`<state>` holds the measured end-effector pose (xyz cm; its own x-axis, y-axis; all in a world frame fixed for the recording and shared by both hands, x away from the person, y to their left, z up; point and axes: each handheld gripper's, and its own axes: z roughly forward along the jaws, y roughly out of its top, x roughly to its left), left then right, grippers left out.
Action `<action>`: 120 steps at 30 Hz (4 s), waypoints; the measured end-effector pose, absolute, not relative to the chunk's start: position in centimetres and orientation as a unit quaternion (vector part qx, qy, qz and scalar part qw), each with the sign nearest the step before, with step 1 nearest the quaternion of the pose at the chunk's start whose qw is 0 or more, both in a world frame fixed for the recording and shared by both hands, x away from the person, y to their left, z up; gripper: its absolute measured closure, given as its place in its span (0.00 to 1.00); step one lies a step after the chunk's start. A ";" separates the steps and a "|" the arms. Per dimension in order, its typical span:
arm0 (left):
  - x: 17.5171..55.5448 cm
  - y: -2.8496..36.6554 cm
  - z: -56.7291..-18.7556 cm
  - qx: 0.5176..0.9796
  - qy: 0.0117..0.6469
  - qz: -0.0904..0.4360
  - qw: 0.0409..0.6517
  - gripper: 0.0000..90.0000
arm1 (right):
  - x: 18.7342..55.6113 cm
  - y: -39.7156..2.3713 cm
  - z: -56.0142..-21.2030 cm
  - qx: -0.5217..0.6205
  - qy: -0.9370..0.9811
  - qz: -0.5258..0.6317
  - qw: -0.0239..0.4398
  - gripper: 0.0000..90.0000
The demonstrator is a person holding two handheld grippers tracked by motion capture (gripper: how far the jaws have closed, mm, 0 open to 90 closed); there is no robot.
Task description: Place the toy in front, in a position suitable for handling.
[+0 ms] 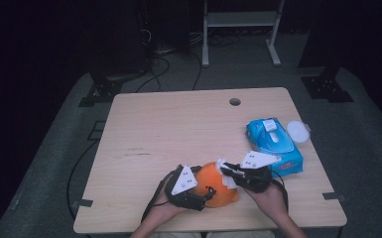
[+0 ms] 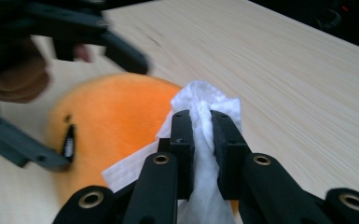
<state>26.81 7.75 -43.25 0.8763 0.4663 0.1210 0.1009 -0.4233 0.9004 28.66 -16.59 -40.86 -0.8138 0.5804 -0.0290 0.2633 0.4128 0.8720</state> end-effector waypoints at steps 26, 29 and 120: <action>28.6 10.0 -44.0 0.821 0.241 0.160 0.492 0.35 | 29.5 -17.1 -42.1 0.272 0.824 0.472 0.157 0.88; 28.8 10.4 -44.0 0.819 0.248 0.153 0.494 0.35 | 29.4 -17.5 -42.2 0.280 0.823 0.469 0.157 0.88; 27.3 8.5 -42.7 0.797 0.174 0.220 0.534 0.43 | 26.8 -15.8 -38.9 0.204 0.818 0.503 0.190 0.88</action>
